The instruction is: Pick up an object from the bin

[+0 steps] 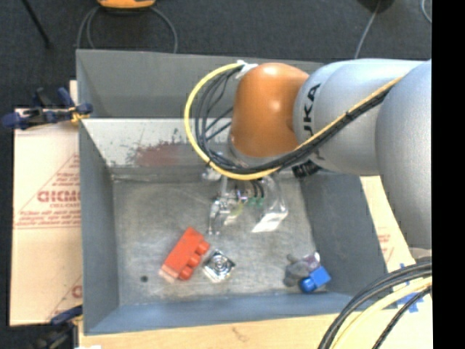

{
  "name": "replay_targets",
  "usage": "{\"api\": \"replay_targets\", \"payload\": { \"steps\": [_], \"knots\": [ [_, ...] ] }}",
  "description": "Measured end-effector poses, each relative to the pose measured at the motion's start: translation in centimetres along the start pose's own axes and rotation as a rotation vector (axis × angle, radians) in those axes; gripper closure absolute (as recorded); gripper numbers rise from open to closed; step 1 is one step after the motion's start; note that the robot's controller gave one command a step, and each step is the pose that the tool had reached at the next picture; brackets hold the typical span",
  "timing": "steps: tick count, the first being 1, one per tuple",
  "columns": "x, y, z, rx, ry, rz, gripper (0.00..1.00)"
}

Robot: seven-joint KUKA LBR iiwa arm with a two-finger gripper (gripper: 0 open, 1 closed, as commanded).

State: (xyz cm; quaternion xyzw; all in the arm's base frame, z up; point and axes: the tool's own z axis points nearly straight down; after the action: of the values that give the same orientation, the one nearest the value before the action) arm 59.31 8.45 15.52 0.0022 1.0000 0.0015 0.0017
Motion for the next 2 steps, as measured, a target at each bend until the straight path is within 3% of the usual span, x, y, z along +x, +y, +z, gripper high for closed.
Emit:
{"api": "replay_targets", "payload": {
  "steps": [1,2],
  "knots": [
    [5.0,1.2,7.8,0.005,-0.011,-0.513,0.0],
    [4.3,4.5,7.9,0.01,0.005,-0.903,0.0]
  ]
}}
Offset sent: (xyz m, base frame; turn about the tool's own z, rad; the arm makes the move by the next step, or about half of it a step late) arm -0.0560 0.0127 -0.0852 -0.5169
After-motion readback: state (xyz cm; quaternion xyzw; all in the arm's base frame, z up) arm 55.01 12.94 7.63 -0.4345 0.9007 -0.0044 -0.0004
